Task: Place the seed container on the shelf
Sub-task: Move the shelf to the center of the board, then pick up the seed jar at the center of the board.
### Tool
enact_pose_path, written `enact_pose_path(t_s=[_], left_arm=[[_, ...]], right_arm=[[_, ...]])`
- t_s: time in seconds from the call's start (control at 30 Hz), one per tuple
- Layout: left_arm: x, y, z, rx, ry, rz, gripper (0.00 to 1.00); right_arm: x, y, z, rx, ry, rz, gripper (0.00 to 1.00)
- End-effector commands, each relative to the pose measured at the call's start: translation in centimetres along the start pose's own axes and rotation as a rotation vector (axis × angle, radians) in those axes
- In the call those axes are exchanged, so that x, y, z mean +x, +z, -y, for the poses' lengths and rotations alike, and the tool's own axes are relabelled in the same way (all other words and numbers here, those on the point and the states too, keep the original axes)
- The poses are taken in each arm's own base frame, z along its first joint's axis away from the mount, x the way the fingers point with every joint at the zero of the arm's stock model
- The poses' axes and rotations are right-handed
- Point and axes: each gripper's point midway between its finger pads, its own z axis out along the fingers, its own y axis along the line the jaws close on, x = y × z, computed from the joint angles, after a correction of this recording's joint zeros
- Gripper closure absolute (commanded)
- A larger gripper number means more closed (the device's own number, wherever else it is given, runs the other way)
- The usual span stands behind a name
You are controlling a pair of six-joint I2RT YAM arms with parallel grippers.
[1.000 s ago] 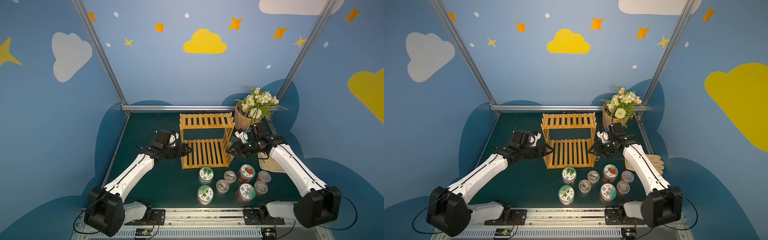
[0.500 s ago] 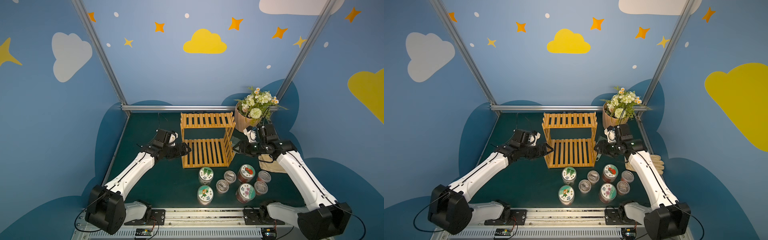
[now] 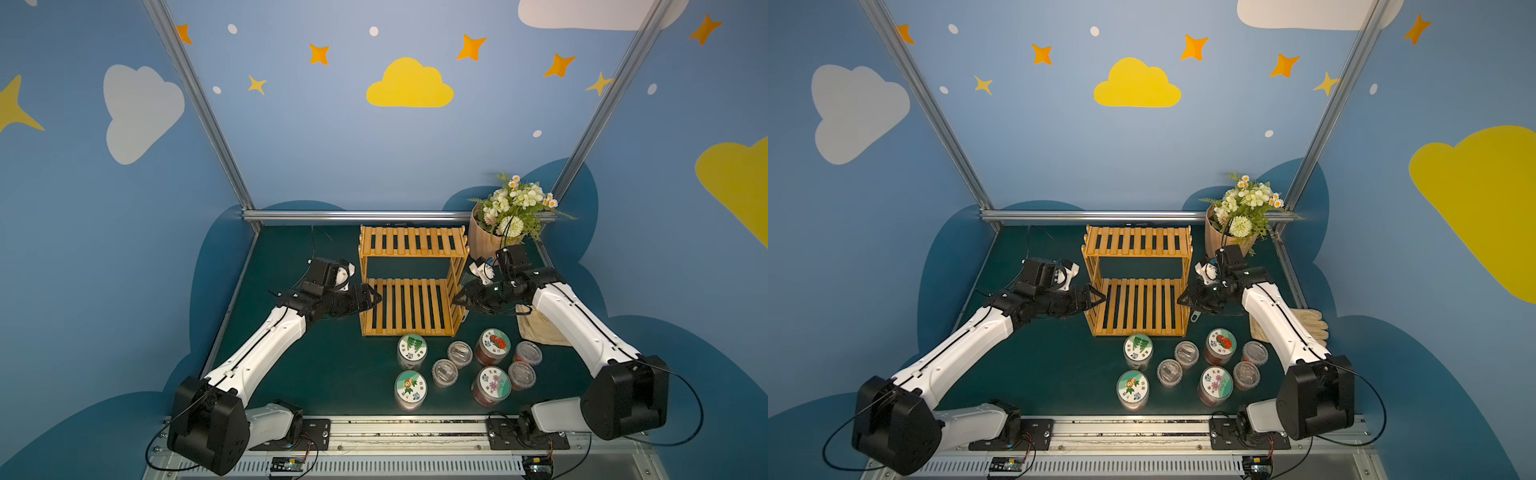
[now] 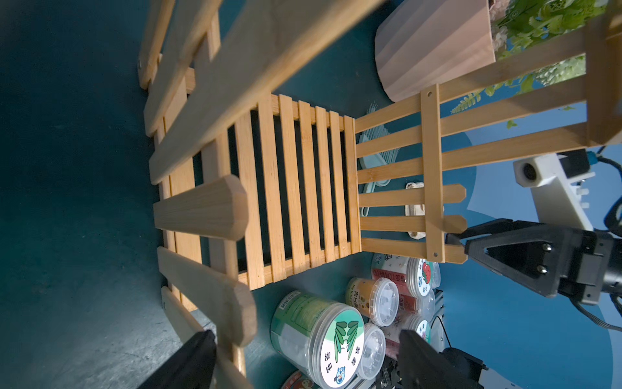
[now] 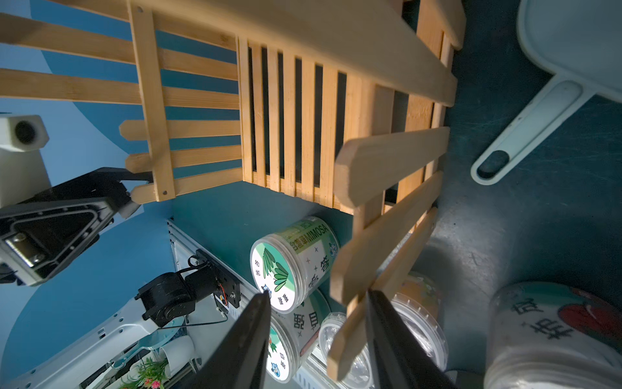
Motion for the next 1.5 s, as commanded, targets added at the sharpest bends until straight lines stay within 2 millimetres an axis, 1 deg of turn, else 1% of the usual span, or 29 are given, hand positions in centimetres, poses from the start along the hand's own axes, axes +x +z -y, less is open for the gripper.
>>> enact_pose_path(t_s=[0.0,0.07,0.13,0.2,0.27,0.33,0.37,0.4,0.47,0.57,0.67,0.77,0.9,1.0,1.1,1.23,1.37,1.47], left_arm=[[-0.4,-0.1,1.3,0.044,0.015,-0.011,0.11],[-0.3,-0.1,1.1,0.033,0.008,-0.011,0.11],[-0.3,-0.3,0.7,0.008,-0.001,-0.007,0.11],[-0.3,-0.7,0.1,-0.036,-0.007,0.007,0.1],[-0.2,-1.3,-0.1,-0.053,0.002,0.026,0.09],[-0.2,-2.4,-0.4,-0.086,0.011,0.053,0.09],[0.0,-3.1,-0.6,-0.105,0.018,0.071,0.08],[0.1,-3.8,-0.9,-0.131,0.022,0.094,0.08],[0.2,-5.1,-1.3,-0.163,0.004,0.151,0.08],[1.4,-6.2,-0.6,-0.151,0.016,0.209,0.08],[3.4,-6.6,0.7,-0.157,0.105,0.234,0.08],[6.0,-6.0,2.4,-0.12,0.185,0.197,0.08],[10.0,-4.2,4.1,-0.103,0.314,0.13,0.08],[12.4,-2.5,5.4,-0.055,0.408,0.088,0.07],[13.9,-1.2,5.2,-0.032,0.481,0.051,0.06],[14.7,-0.7,5.5,0.01,0.532,0.022,0.03],[15.0,-0.1,5.4,0.026,0.549,0.018,0.0],[14.9,0.1,5.3,0.014,0.552,0.018,0.0]], right_arm=[[1.0,-0.7,-1.5,-0.06,-0.032,0.001,0.5],[0.9,-1.0,-0.7,-0.017,-0.023,0.014,0.49],[0.8,-1.4,-0.2,0.007,-0.021,0.028,0.49],[0.1,-2.5,0.4,0.064,-0.025,0.075,0.46],[-0.3,-3.9,0.8,0.12,-0.051,0.133,0.46],[-0.3,-5.4,0.1,0.126,-0.115,0.191,0.47],[0.0,-6.1,-0.4,0.114,-0.159,0.214,0.47],[0.7,-6.5,-1.2,0.085,-0.219,0.219,0.48],[2.3,-6.7,-2.0,0.076,-0.299,0.214,0.5],[5.6,-5.9,-1.8,0.133,-0.366,0.162,0.49],[8.4,-5.0,-0.7,0.211,-0.334,0.128,0.46],[10.9,-4.2,0.5,0.303,-0.331,0.109,0.42],[13.7,-2.6,1.1,0.358,-0.333,0.097,0.34],[14.9,-1.5,1.6,0.408,-0.332,0.093,0.29],[15.8,-0.1,1.7,0.418,-0.327,0.076,0.24],[17.1,1.3,2.4,0.444,-0.293,0.025,0.2],[17.4,3.1,1.7,0.39,-0.291,0.01,0.19],[17.4,3.7,1.4,0.367,-0.278,0.015,0.18]])
